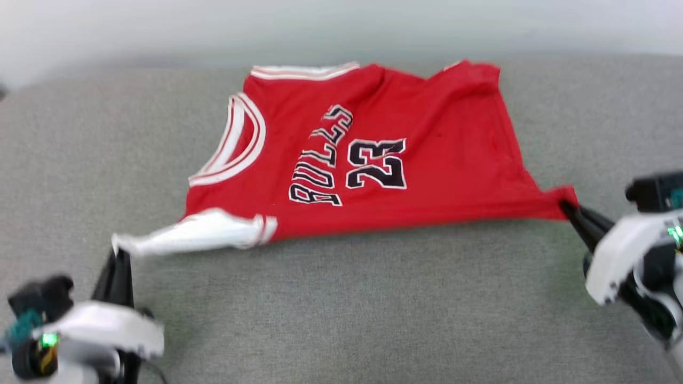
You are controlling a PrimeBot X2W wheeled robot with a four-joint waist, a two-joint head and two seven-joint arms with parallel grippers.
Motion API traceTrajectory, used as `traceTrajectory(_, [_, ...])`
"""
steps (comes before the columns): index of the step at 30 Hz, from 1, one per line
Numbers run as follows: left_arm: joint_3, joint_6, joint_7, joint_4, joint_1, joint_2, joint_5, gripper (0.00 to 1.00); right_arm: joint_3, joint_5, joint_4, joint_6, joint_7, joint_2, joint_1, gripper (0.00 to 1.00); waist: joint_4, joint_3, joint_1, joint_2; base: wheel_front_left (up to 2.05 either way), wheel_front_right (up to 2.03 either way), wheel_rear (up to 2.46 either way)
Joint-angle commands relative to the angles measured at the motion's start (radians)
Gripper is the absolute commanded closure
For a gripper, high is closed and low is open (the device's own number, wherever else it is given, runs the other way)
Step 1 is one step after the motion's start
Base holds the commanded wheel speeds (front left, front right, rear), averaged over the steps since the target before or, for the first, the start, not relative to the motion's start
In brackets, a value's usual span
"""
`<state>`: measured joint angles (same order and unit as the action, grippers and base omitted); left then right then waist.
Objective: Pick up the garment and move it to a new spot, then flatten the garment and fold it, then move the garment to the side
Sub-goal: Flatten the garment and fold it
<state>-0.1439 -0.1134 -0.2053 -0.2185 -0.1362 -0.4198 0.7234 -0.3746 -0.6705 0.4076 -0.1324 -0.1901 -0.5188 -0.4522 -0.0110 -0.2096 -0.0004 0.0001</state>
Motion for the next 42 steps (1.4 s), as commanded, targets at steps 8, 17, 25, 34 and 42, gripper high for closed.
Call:
traceTrajectory(8, [0.035,-0.141,0.106,0.291,0.297,-0.027,0.028,1.0,0.228,0.112,-0.228,0.004,-0.121,0.041,0.34,1.0,0.002,0.069,0.0004,-0.0001,0.0,0.0,0.0])
traceTrajectory(17, [0.003,-0.141,0.195,0.416,0.262,-0.065,0.028,1.0,0.391,0.237,-0.467,0.003,-0.299,0.185,0.431,1.0,-0.005,0.047,0.0004,-0.0001,0.0,0.0,0.0])
traceTrajectory(25, [-0.057,-0.052,0.192,0.278,0.009,-0.033,0.022,1.0,0.366,0.298,-0.422,0.002,-0.312,0.21,0.27,1.0,-0.003,-0.077,0.0004,-0.0001,0.0,0.0,0.0])
traceTrajectory(34, [-0.111,0.036,0.172,0.06,-0.179,0.007,0.021,1.0,0.293,0.305,-0.248,0.002,-0.262,0.207,0.113,0.93,-0.004,-0.154,0.0004,-0.0001,0.0,0.0,0.0])
traceTrajectory(42, [-0.121,0.095,0.151,-0.098,-0.222,0.03,0.053,0.0,0.246,0.28,-0.152,0.002,-0.036,0.225,0.092,0.0,-0.004,-0.09,0.0004,-0.0001,0.0,0.0,0.0])
